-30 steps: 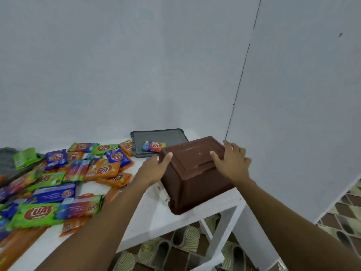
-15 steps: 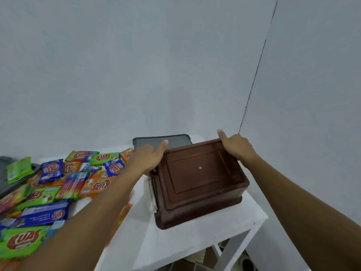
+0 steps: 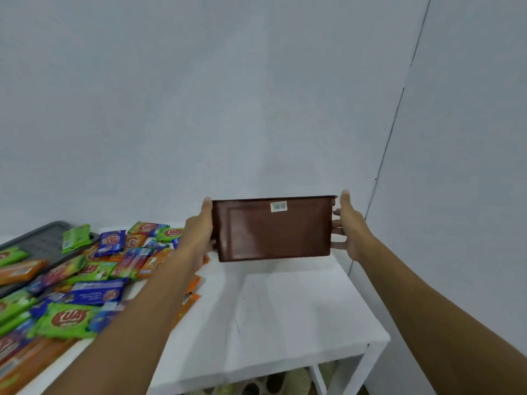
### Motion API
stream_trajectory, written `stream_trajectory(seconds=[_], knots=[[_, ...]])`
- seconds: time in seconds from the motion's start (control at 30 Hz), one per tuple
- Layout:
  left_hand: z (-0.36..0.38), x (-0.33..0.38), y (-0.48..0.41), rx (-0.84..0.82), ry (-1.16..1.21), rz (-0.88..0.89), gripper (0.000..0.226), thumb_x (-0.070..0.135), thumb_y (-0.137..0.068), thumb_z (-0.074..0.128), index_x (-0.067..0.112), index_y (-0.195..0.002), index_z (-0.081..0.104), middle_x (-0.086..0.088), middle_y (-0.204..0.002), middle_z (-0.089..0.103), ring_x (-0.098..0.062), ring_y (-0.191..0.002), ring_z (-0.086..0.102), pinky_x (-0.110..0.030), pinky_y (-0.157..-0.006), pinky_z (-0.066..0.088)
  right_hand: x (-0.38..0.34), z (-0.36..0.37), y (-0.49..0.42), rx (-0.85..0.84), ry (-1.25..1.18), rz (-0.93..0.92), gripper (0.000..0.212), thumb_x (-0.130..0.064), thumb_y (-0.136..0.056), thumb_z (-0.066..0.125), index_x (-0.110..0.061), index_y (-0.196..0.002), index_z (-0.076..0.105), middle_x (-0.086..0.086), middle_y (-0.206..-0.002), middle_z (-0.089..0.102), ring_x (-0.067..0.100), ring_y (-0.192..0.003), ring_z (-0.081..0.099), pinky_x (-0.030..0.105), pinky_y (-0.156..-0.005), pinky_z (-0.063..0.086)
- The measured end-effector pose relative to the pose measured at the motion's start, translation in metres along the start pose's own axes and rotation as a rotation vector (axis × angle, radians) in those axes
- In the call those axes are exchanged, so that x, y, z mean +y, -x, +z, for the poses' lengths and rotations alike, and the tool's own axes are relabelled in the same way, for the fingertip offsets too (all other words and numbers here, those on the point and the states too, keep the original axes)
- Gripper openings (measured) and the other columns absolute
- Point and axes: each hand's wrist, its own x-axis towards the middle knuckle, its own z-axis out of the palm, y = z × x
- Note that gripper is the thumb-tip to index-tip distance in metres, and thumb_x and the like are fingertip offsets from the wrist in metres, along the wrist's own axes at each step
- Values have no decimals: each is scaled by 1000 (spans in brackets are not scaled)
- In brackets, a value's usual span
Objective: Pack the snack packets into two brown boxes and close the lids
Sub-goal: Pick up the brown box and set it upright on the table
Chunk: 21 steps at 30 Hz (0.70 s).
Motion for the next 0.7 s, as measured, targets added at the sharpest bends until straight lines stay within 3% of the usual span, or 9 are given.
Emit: stream_trajectory(seconds=[0.1,0.2,0.27,0.33,0.4,0.5,0.57,0.63,0.7], knots=[[-2,-22,16,-24,151,-106,72,71,-92,29,8,-87,66,-9,-82,68,-24,-81,64,-40,-80,53,20,-15,0,-40,-97,103,78,-79,-86,27,-12,-113,57,8,-107,64,25,-99,62,54,-89,52],[-8,-45,22,-63,236,-235,86,79,-87,24,7,-97,70,-14,-93,70,-27,-94,65,-41,-83,52,38,-25,2,-64,-40,150,58,-69,-90,42,-15,-101,60,5,-100,64,25,-96,62,57,-96,47],[-10,-56,27,-57,233,-289,74,73,-90,33,9,-97,69,-14,-94,70,-28,-95,65,-42,-84,52,47,-29,6,-82,42,155,30,-46,-92,53,-17,-89,61,3,-95,62,23,-93,60,56,-100,43],[-7,-62,32,-31,169,-292,46,50,-96,48,9,-102,67,-13,-97,69,-27,-95,65,-42,-85,54,54,-34,7,-87,98,175,18,-31,-90,53,-16,-88,61,3,-93,61,23,-92,59,55,-102,41],[-4,-65,33,-6,121,-262,29,29,-97,54,6,-114,62,-14,-101,68,-27,-95,66,-41,-79,56,63,-38,7,-80,140,193,19,-28,-90,51,-13,-96,61,6,-98,63,24,-95,60,52,-101,40],[3,-68,40,39,-31,-211,25,18,-98,53,11,-120,44,-9,-99,62,-24,-88,63,-39,-68,54,73,-42,7,-31,208,188,30,-27,-91,53,-9,-114,58,10,-113,61,26,-105,58,49,-97,40],[8,-71,43,62,-138,-173,33,21,-99,52,18,-130,39,-8,-111,58,-24,-93,61,-40,-74,54,80,-43,4,-22,280,155,35,-31,-93,53,-8,-119,55,10,-114,62,26,-102,59,45,-90,43],[10,-76,41,98,-356,-66,50,29,-99,52,17,-144,34,-11,-140,47,-30,-120,53,-45,-96,50,85,-44,3,-10,549,32,42,-37,-93,51,-6,-122,51,10,-111,61,26,-95,60,38,-78,45],[10,-85,39,121,-678,84,62,36,-99,50,18,-153,24,-8,-158,24,-31,-143,28,-46,-112,32,89,-46,2,49,943,-141,51,-44,-91,50,-12,-131,43,9,-123,53,29,-109,55,44,-88,45]])
